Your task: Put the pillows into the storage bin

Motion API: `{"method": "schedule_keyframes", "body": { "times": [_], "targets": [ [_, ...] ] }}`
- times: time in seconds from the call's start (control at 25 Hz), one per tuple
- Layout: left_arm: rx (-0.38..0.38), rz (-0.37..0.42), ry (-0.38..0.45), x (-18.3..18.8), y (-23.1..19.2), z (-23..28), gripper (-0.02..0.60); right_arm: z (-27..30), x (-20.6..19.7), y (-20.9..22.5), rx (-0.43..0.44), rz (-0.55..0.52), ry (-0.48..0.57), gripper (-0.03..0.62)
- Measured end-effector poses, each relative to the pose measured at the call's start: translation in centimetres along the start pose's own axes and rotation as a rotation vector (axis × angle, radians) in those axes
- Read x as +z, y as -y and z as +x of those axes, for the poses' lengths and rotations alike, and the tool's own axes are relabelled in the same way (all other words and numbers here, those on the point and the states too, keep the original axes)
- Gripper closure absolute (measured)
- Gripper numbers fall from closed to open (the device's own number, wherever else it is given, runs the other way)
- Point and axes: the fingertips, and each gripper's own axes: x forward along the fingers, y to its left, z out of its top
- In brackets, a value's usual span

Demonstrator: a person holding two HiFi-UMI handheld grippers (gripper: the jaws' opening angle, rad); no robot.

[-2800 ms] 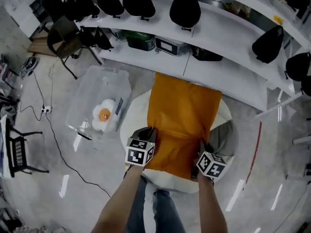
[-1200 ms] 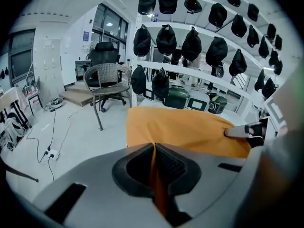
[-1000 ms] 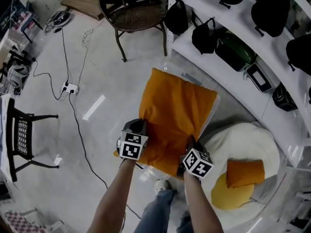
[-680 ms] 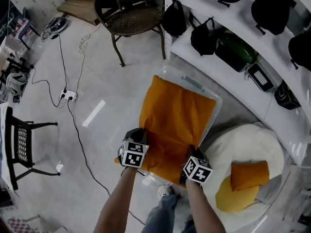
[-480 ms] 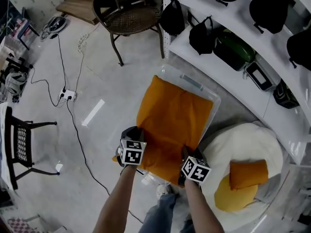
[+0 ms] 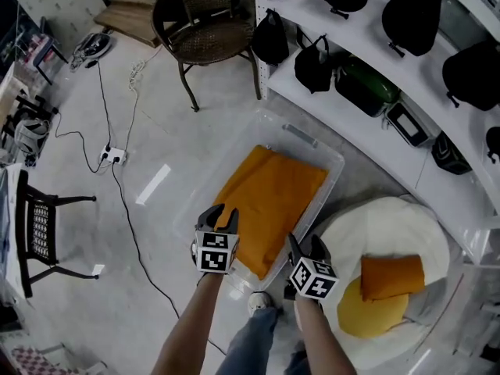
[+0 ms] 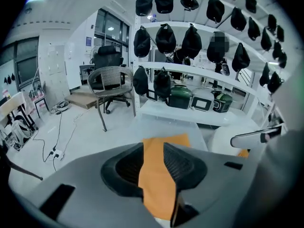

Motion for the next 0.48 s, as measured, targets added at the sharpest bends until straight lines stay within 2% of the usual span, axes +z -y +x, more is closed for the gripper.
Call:
{"method": "schedule_keyframes", "body": {
  "times": [0.24, 0.36, 0.48],
  "targets": [
    [-0.045, 0.034, 0.044, 2.3, 7.6, -3.5, 0.449, -6.7, 1.8, 3.4, -0.013, 0.044, 0.063, 0.275],
    [-0.069, 0.047, 0.065, 3.3, 12.3, -5.0, 0.449, -10.5, 2.6, 6.3, -0.023, 0.065, 0.099, 0.275],
    [-0.105, 0.071, 0.066, 3.6, 18.9, -6.2, 0.449, -15.1, 2.9, 10.8, -0.045, 0.085, 0.124, 0.275]
  ]
}}
